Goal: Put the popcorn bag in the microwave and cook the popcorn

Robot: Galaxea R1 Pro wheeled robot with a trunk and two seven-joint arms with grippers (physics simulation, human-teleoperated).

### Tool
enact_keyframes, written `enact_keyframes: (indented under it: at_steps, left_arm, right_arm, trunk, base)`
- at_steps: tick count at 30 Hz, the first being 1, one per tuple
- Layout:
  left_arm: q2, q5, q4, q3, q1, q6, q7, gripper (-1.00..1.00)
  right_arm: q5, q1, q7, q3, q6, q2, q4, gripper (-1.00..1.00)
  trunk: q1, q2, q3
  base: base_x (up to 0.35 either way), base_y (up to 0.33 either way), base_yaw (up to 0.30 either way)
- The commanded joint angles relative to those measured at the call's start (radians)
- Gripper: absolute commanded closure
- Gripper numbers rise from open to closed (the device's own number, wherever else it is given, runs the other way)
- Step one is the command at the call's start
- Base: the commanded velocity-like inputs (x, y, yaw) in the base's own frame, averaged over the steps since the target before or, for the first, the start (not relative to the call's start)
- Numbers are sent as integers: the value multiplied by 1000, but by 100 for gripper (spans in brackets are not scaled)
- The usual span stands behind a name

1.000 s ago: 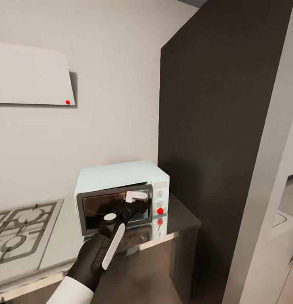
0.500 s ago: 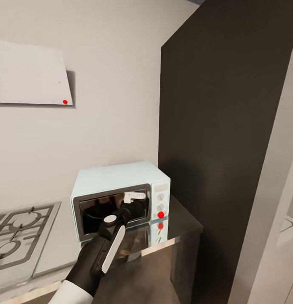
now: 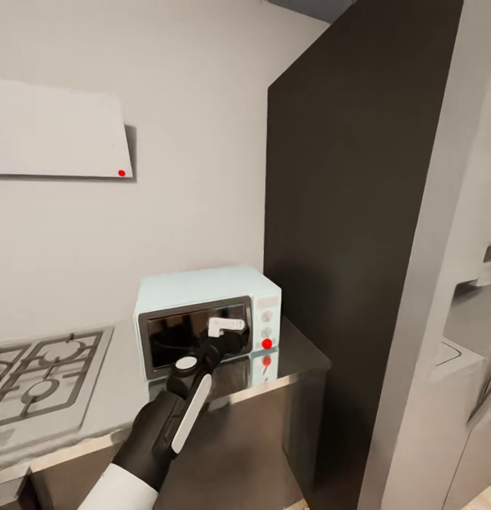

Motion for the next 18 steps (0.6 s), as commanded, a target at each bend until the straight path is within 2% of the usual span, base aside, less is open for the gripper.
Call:
enact_keyframes:
  at_steps: [1, 2, 3, 4, 5, 6, 10, 15, 18]
  left_arm:
    - [0, 10, -1, -13, -1, 5, 8, -100]
    - [0, 10, -2, -43, -1, 5, 18, -100]
    - [0, 36, -1, -79, -1, 5, 67, -100]
    - [0, 107, -1, -82, -1, 6, 76, -100]
    - [0, 136, 0, -83, -1, 11, 81, -100]
    - [0, 145, 0, -83, -1, 13, 84, -100]
    - [4, 140, -22, -104, -1, 11, 84, -100]
    - [11, 134, -10, -104, 1, 0, 86, -100]
    - [12, 134, -14, -104, 1, 4, 87, -100]
  right_arm:
    - [10, -1, 2, -7, -3, -2, 2, -100]
    - [15, -1, 4, -6, 0, -5, 0, -100]
    - [21, -1, 5, -5, -6, -9, -8, -100]
    - [21, -1, 5, -4, -9, -9, -12, -100]
    - [21, -1, 5, -3, -9, -8, -13, -100]
    - [22, -1, 5, -2, -9, -9, -13, -100]
    - [22, -1, 6, 2, -4, -6, -12, -100]
    - [24, 0, 9, 0, -10, 15, -10, -100]
    - [27, 0, 10, 0, -8, 17, -10, -100]
  trunk:
    - [0, -1, -2]
    - [0, -1, -2]
    - [0, -1, -2]
    - [0, -1, -2]
    - [0, -1, -2]
    - [0, -1, -2]
    - [0, -1, -2]
    - [0, -1, -2]
    - [0, -1, -2]
  base:
    - [-346, 0, 0]
    - [-346, 0, 0]
    - [-346, 0, 0]
    - [-346, 0, 0]
    - [-346, 0, 0]
    - [-346, 0, 0]
    - [0, 0, 0]
    - [0, 0, 0]
    - [0, 0, 0]
